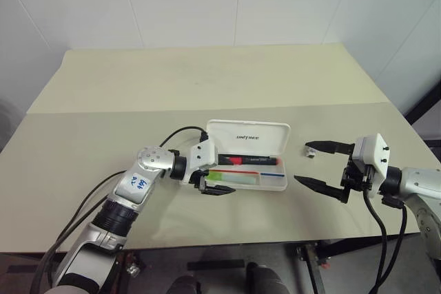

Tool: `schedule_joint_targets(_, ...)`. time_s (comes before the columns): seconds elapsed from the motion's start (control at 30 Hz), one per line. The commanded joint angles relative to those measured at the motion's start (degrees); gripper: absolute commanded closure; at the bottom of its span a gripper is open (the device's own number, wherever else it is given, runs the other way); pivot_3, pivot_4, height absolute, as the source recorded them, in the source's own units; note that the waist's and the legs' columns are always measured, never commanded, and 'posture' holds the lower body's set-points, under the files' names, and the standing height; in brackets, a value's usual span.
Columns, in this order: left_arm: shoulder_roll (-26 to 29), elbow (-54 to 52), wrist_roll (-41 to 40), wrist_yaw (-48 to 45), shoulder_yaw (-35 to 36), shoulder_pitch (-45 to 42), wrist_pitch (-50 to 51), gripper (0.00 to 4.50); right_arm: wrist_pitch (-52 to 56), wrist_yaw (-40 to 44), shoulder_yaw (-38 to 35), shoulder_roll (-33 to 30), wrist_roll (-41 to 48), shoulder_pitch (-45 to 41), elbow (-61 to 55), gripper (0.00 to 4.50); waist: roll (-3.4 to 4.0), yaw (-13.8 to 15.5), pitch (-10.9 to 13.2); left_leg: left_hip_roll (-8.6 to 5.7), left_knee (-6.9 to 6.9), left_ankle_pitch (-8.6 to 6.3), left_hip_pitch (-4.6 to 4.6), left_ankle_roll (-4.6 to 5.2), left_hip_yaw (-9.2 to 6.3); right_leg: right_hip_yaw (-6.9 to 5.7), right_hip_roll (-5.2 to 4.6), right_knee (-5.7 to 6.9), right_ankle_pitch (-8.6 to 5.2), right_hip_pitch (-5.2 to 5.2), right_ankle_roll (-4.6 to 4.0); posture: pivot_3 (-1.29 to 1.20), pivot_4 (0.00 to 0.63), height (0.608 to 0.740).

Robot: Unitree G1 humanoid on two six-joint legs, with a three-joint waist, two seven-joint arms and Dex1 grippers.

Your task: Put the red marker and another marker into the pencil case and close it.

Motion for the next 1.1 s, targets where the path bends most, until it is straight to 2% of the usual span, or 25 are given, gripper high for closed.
schedule_joint_targets(0.03, -0.7, 0.3, 0.4, 1.0, 1.0, -1.7, -2.0, 0.02, -1.0, -0.5, -0.7, 0.2, 0.6, -1.0, -1.0, 0.0, 0.0, 0.0, 0.0, 0.0, 0.0, 0.0, 0.0, 0.0, 0.0, 0.0, 0.0, 0.0, 0.0, 0.0, 0.0, 0.0, 0.15, 0.74)
schedule_joint_targets(0.3, -0.4, -2.3, -2.8, -0.6, 2.8, -0.6, -2.2, 0.02, -1.9, -0.4, -0.1, 0.5, 0.0, -1.8, 0.4, 0.0, 0.0, 0.0, 0.0, 0.0, 0.02, 0.0, 0.0, 0.0, 0.0, 0.0, 0.0, 0.02, 0.0, 0.0, 0.0, 0.0, 0.15, 0.74)
schedule_joint_targets(0.43, 0.5, -4.9, -6.0, -1.2, 5.8, 1.4, -1.7, 0.02, -0.3, -3.2, 0.4, 1.3, -1.4, -2.5, 1.5, 0.0, 0.0, 0.0, 0.0, 0.01, 0.02, 0.0, 0.0, 0.0, 0.0, 0.0, 0.0, 0.03, 0.0, 0.0, 0.0, 0.0, 0.15, 0.74)
schedule_joint_targets(0.6, 2.3, -9.2, -13.3, -3.1, 12.2, 4.7, -0.5, 0.02, 7.8, -14.1, 1.9, 3.5, -5.9, -3.0, 3.9, 0.0, 0.0, -0.1, 0.0, 0.02, 0.02, 0.0, 0.02, 0.0, 0.0, 0.03, 0.0, 0.08, -0.01, -0.02, -0.01, 0.0, 0.15, 0.74)
schedule_joint_targets(0.77, 7.5, -12.5, -18.8, -4.5, 19.0, 8.6, 1.7, 0.02, 16.3, -29.9, 1.0, 11.2, -8.9, -4.4, 5.4, 0.0, 0.0, -0.2, 0.0, 0.02, 0.03, 0.0, 0.05, -0.01, 0.01, 0.06, -0.01, 0.2, -0.03, -0.04, -0.06, 0.0, 0.15, 0.74)
schedule_joint_targets(0.93, 12.6, -12.6, -20.4, -4.8, 23.8, 10.8, 2.0, 0.02, 17.7, -38.0, 1.8, 17.0, -11.6, -5.8, 6.7, 0.0, 0.01, -0.2, 0.0, 0.02, 0.03, 0.01, 0.06, -0.01, 0.0, 0.06, 0.01, 0.23, -0.05, -0.05, -0.08, 0.0, 0.15, 0.74)
schedule_joint_targets(1.1, 14.5, -11.7, -20.7, -4.5, 26.3, 10.1, 1.5, 0.02, 16.9, -44.2, 2.0, 22.3, -13.8, -8.8, 10.3, 0.0, 0.01, -0.2, 0.0, 0.0, 0.03, 0.01, 0.06, -0.01, 0.02, 0.07, 0.0, 0.23, -0.04, -0.05, -0.08, 0.0, 0.15, 0.74)
